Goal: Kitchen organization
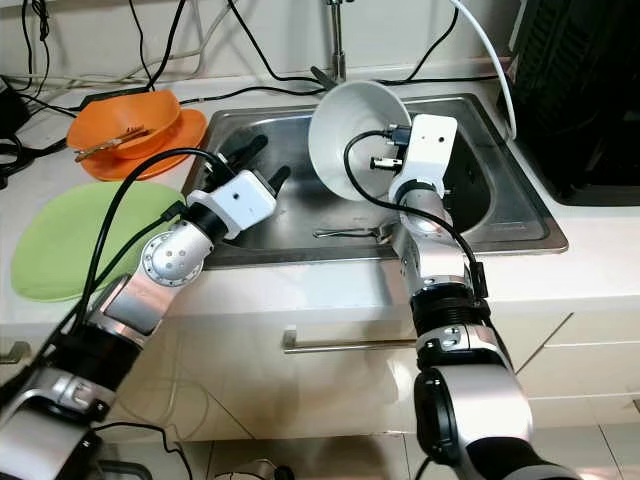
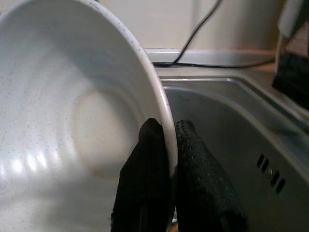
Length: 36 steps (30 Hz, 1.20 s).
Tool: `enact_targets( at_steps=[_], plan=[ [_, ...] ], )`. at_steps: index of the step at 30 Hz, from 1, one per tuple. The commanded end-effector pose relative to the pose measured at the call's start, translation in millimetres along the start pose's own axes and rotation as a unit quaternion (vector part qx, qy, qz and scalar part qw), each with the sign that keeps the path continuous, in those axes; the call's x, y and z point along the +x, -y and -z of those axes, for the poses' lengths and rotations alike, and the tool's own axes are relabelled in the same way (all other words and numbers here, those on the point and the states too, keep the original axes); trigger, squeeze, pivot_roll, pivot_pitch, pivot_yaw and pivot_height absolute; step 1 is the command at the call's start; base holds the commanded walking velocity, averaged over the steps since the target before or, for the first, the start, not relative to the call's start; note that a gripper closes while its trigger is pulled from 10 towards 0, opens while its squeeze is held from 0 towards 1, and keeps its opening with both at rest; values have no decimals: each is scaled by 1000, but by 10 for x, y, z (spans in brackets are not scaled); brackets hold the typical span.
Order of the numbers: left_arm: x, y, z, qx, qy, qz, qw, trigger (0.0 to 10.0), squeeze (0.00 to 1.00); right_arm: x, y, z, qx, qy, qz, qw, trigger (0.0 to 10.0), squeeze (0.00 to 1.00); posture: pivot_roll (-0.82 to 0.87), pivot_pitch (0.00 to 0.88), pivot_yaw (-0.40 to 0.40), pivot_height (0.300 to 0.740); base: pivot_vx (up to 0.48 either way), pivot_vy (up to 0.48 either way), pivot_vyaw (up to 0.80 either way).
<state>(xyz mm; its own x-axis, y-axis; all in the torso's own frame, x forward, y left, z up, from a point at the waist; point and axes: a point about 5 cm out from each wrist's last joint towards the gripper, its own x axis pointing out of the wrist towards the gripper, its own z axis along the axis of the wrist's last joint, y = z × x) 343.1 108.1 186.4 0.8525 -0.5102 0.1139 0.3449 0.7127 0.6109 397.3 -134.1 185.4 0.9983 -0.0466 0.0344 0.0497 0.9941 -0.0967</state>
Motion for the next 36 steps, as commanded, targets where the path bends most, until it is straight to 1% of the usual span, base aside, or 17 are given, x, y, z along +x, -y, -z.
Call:
enact_targets(
  at_steps=[1,2,5,7,10,11,12,13,14,15,16,17,18,19,28,35,36],
  plan=[
    [-51,-40,32,-62,-18,-9,998,10000,0,35,-69,-96,-56,27,-24,998,10000,0,161,32,107,740,0,0,0],
    [-61,-46,46,-76,-23,-14,997,10000,0,35,-65,-65,-72,23,-27,997,10000,0,162,33,106,740,0,0,0],
    [-86,-65,75,-93,-33,-21,995,10000,0,31,-49,6,-95,12,-31,995,10000,0,163,33,105,740,0,0,0],
    [-101,-55,105,-119,-38,-22,992,10000,0,26,-27,68,-123,6,-31,992,10000,0,164,33,104,740,0,0,0],
    [-140,-54,127,-128,-50,-10,990,10000,0,25,-11,120,-145,3,-33,989,10000,0,165,31,104,740,0,0,0],
    [-210,2,163,-159,-88,11,983,10000,0,20,-6,168,-168,0,-37,985,10000,0,166,30,103,740,0,0,0],
    [-210,2,163,-159,-88,11,983,10000,0,20,-6,168,-168,0,-37,985,10000,0,166,30,103,740,0,0,0],
    [-258,63,209,-196,-120,22,973,10000,0,16,-8,188,-181,0,-41,983,10000,0,166,30,102,740,0,0,0],
    [-272,86,228,-212,-131,25,968,10000,0,15,-9,192,-186,1,-42,982,10000,0,166,30,102,740,0,0,0],
    [-272,86,228,-212,-131,25,968,10000,0,15,-9,192,-186,1,-42,982,10000,0,166,30,102,740,0,0,0],
    [-296,136,262,-254,-154,36,954,10000,0,11,-17,199,-193,6,-47,980,10000,0,165,30,103,740,0,0,0],
    [-306,158,265,-271,-162,47,948,10000,0,8,-22,204,-199,8,-49,979,10000,0,165,28,102,740,0,0,0],
    [-306,158,265,-271,-162,47,948,10000,0,8,-22,204,-199,8,-49,979,10000,0,165,28,102,740,0,0,0],
    [-321,187,265,-293,-173,66,938,10000,0,3,-33,214,-204,10,-53,977,10000,0,166,27,102,740,0,0,0],
    [-361,158,236,-303,-201,92,927,10000,0,-19,-100,262,-212,15,-70,975,10000,0,169,13,103,740,0,0,0],
    [-386,160,213,-304,-211,99,924,10000,0,-44,-158,328,-214,5,-91,973,10000,0,172,6,100,740,0,0,0],
    [-388,162,211,-304,-212,99,923,10000,0,-45,-162,330,-213,5,-93,973,10000,286,172,6,100,740,0,0,0]
  ],
)
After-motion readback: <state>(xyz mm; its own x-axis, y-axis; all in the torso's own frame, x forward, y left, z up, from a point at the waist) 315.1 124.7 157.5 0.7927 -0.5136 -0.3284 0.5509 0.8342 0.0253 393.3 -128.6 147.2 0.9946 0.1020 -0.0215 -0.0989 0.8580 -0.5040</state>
